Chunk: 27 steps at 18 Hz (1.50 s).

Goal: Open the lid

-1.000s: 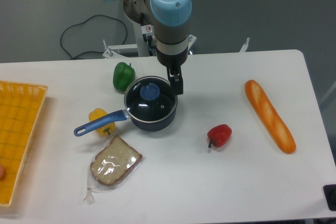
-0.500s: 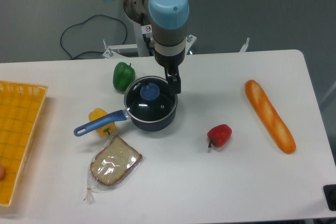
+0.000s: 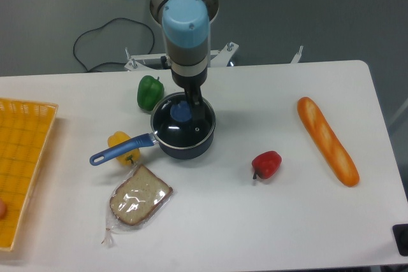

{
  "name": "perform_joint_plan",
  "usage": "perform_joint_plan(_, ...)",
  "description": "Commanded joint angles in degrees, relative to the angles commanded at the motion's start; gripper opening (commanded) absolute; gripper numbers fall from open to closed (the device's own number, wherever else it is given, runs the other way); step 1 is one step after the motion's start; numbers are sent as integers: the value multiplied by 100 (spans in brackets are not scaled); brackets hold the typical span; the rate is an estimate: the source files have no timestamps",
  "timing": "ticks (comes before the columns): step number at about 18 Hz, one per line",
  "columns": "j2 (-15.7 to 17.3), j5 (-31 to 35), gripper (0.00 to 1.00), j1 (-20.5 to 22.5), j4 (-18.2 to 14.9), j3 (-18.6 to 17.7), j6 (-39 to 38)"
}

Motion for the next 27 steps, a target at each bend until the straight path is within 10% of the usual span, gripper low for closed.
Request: perform_joint_plan(27,-246,404,100,-387,758,-397,-641)
